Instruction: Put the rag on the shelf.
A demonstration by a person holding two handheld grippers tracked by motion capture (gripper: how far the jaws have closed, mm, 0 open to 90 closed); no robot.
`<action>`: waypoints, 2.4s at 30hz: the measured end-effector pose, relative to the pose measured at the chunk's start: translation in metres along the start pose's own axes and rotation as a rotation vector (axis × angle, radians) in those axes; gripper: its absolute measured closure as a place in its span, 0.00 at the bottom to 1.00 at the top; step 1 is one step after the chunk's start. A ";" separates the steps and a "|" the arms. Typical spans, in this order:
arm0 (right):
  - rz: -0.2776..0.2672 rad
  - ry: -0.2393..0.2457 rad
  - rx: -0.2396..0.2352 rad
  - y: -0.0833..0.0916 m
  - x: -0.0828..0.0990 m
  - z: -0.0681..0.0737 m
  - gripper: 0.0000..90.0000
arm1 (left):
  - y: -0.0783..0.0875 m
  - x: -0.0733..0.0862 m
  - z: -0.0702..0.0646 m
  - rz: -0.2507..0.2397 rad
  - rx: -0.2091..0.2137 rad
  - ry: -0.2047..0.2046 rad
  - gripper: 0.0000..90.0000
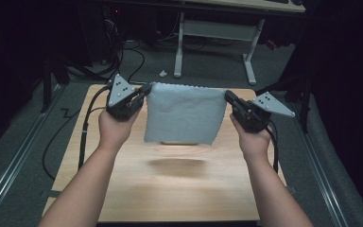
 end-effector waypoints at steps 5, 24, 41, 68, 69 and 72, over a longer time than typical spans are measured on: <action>0.008 -0.031 0.008 -0.019 -0.009 -0.014 0.99 | -0.017 -0.014 0.014 -0.004 -0.017 -0.006 0.99; 0.274 -0.065 0.042 -0.100 0.061 -0.044 1.00 | -0.081 0.090 0.032 0.266 -0.044 0.165 0.99; 0.351 -0.169 -0.010 -0.094 0.135 -0.032 1.00 | -0.064 0.145 0.007 0.316 0.046 0.233 0.99; 0.355 -0.164 0.006 -0.088 0.151 -0.027 0.86 | -0.052 0.168 0.007 0.314 0.022 0.287 0.73; 0.355 -0.164 0.006 -0.088 0.151 -0.027 0.86 | -0.052 0.168 0.007 0.314 0.022 0.287 0.70; 0.339 -0.161 0.021 -0.087 0.145 -0.032 0.82 | -0.049 0.165 0.014 0.302 -0.010 0.286 0.67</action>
Point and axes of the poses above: each handheld gripper's, and its own axes: y roughly backward along the jaws, x roughly out of its underside, z roughly to its left, the point moved 8 cm from there along -y, roughly forward along the jaws, and after that the axes turned 1 degree about -z, right-handed, at the moved point
